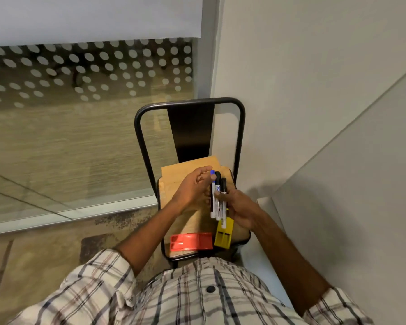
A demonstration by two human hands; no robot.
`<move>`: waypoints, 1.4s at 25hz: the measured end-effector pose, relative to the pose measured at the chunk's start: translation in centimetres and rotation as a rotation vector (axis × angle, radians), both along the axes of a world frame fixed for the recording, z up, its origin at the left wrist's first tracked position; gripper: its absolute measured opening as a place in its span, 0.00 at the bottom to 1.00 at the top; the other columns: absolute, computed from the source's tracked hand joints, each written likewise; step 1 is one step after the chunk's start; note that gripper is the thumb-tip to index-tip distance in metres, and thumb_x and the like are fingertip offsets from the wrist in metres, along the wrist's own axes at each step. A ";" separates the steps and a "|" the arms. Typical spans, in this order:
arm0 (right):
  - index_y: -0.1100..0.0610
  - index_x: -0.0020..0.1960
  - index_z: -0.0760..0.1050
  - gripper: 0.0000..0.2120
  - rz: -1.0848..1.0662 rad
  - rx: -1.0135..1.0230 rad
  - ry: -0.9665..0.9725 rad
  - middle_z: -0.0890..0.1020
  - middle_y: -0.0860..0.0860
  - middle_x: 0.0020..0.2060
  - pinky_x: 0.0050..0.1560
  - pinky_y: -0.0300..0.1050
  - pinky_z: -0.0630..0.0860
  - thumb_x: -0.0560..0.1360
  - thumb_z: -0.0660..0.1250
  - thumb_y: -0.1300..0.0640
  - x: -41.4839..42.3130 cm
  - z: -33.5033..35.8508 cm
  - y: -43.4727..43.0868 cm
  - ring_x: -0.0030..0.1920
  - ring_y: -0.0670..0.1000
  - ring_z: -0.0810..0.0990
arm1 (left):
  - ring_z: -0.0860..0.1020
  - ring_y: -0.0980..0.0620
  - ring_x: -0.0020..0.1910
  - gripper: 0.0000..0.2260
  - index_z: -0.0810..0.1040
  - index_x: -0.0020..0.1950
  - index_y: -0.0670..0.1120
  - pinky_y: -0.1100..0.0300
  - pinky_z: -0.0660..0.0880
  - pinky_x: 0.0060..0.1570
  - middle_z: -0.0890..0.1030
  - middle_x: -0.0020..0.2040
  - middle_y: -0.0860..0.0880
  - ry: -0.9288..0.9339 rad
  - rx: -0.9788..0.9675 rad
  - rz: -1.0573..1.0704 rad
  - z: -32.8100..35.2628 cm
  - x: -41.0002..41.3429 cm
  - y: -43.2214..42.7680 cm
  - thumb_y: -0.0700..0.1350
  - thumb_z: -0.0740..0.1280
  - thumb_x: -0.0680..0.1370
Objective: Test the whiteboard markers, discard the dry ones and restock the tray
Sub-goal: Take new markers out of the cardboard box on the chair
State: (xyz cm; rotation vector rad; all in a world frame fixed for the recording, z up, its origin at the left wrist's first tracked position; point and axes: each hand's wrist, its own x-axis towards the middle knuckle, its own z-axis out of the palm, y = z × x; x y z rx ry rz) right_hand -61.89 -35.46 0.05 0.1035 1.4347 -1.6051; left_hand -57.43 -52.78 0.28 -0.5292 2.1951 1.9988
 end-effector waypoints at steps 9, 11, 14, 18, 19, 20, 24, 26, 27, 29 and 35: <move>0.62 0.68 0.74 0.16 -0.157 0.037 -0.080 0.82 0.60 0.56 0.60 0.56 0.78 0.82 0.63 0.56 12.0 2.7 2.6 0.54 0.58 0.82 | 0.82 0.61 0.50 0.21 0.76 0.71 0.55 0.65 0.78 0.54 0.84 0.54 0.54 0.033 -0.057 -0.426 1.7 6.5 1.4 0.44 0.72 0.79; 0.62 0.64 0.75 0.12 -0.210 0.012 -0.104 0.82 0.61 0.56 0.62 0.57 0.78 0.83 0.62 0.58 15.8 3.2 3.4 0.56 0.60 0.82 | 0.81 0.59 0.48 0.22 0.74 0.73 0.57 0.60 0.78 0.57 0.84 0.49 0.54 0.011 -0.103 -0.643 1.3 8.1 1.8 0.48 0.71 0.79; 0.66 0.68 0.72 0.20 -0.295 0.011 -0.131 0.80 0.65 0.59 0.63 0.57 0.77 0.79 0.66 0.56 21.2 2.8 5.6 0.60 0.64 0.78 | 0.81 0.58 0.53 0.21 0.72 0.75 0.56 0.65 0.75 0.56 0.83 0.57 0.48 -0.001 -0.103 -0.963 1.0 10.2 4.0 0.48 0.67 0.83; 0.64 0.65 0.74 0.18 -0.406 0.068 -0.188 0.83 0.60 0.53 0.52 0.50 0.82 0.79 0.67 0.56 27.3 2.0 9.3 0.51 0.57 0.84 | 0.82 0.59 0.55 0.15 0.79 0.69 0.51 0.66 0.79 0.53 0.82 0.61 0.54 -0.033 -0.058 -1.177 1.4 12.6 9.4 0.47 0.68 0.82; 0.62 0.63 0.75 0.13 -0.432 0.063 -0.194 0.84 0.57 0.49 0.48 0.47 0.83 0.81 0.65 0.56 28.5 2.0 10.4 0.46 0.54 0.85 | 0.83 0.57 0.55 0.15 0.80 0.68 0.50 0.63 0.81 0.52 0.83 0.59 0.54 -0.051 -0.051 -1.224 1.2 13.0 10.8 0.47 0.69 0.81; 0.60 0.60 0.76 0.11 -0.465 0.076 -0.189 0.85 0.56 0.45 0.46 0.46 0.83 0.81 0.65 0.56 29.7 2.1 11.5 0.43 0.52 0.86 | 0.83 0.56 0.54 0.14 0.81 0.67 0.49 0.60 0.82 0.51 0.83 0.58 0.54 -0.062 -0.048 -1.266 1.2 13.4 12.1 0.47 0.69 0.81; 0.65 0.63 0.76 0.31 -0.551 0.165 -0.119 0.84 0.64 0.55 0.64 0.60 0.78 0.73 0.74 0.41 34.1 1.9 15.7 0.56 0.67 0.83 | 0.82 0.61 0.50 0.13 0.81 0.65 0.46 0.68 0.79 0.45 0.83 0.56 0.53 0.006 -0.120 -1.354 1.2 15.8 17.7 0.47 0.70 0.81; 0.65 0.67 0.75 0.36 -0.642 0.162 -0.092 0.81 0.66 0.60 0.66 0.61 0.76 0.72 0.73 0.37 36.5 1.4 18.2 0.58 0.70 0.80 | 0.83 0.56 0.51 0.13 0.81 0.64 0.46 0.68 0.80 0.45 0.83 0.57 0.51 0.005 -0.114 -1.294 1.0 17.4 20.4 0.48 0.69 0.81; 0.66 0.68 0.74 0.33 -0.711 0.106 -0.091 0.81 0.66 0.60 0.62 0.57 0.79 0.76 0.70 0.40 37.8 1.2 19.6 0.55 0.66 0.81 | 0.83 0.53 0.52 0.12 0.81 0.63 0.47 0.68 0.80 0.46 0.84 0.57 0.50 -0.015 -0.077 -1.236 0.8 18.2 21.6 0.48 0.69 0.81; 0.65 0.68 0.75 0.23 -0.867 0.006 -0.126 0.82 0.64 0.58 0.57 0.50 0.81 0.82 0.66 0.49 40.4 1.2 22.4 0.53 0.59 0.83 | 0.83 0.55 0.51 0.12 0.82 0.62 0.47 0.68 0.80 0.44 0.84 0.56 0.50 -0.066 0.014 -1.083 0.5 19.9 24.2 0.47 0.70 0.80; 0.62 0.62 0.78 0.15 -1.261 0.107 -0.057 0.83 0.62 0.60 0.57 0.51 0.83 0.78 0.71 0.58 46.7 -0.4 30.5 0.57 0.60 0.85 | 0.84 0.57 0.52 0.12 0.82 0.63 0.50 0.63 0.82 0.47 0.84 0.56 0.53 -0.158 0.172 -0.875 -1.4 27.2 32.8 0.43 0.71 0.79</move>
